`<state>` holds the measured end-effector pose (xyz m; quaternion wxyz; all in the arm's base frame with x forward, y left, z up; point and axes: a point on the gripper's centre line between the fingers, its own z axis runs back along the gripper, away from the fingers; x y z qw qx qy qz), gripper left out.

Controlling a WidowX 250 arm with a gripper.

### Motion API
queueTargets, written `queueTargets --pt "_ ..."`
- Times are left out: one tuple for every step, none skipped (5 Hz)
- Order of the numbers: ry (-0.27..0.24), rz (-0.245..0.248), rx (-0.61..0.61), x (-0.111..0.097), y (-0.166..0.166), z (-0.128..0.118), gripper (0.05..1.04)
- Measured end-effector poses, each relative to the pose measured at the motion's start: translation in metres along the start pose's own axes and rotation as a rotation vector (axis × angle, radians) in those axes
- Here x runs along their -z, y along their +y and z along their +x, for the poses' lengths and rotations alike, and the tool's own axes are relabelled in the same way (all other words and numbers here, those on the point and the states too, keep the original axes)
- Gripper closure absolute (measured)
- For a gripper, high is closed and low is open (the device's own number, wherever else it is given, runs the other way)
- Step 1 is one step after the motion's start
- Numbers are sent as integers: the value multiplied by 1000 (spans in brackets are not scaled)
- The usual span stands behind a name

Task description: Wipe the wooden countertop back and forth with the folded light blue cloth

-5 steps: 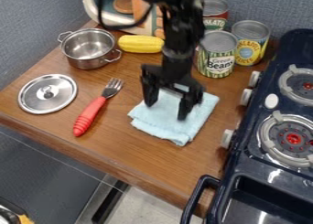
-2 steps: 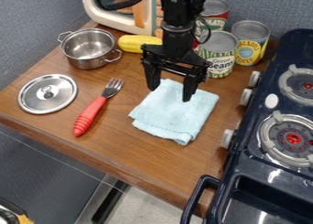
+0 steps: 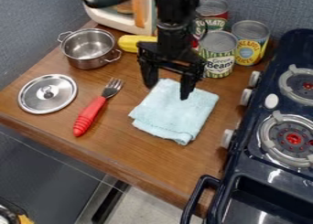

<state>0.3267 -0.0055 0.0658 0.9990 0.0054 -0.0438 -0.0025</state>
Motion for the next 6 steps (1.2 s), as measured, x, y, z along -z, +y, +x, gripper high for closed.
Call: queueTargets --pt "-25 0 6 -11 0 -12 85" --pt "-38 3 -1 -16 1 -22 85" --pt "-55 11 -1 -22 -2 -33 85" --pt "-44 42 21 -20 -6 -38 85" --pt "-41 53 47 -20 -7 -38 85" --pt "-39 53 46 -20 -6 -39 85"
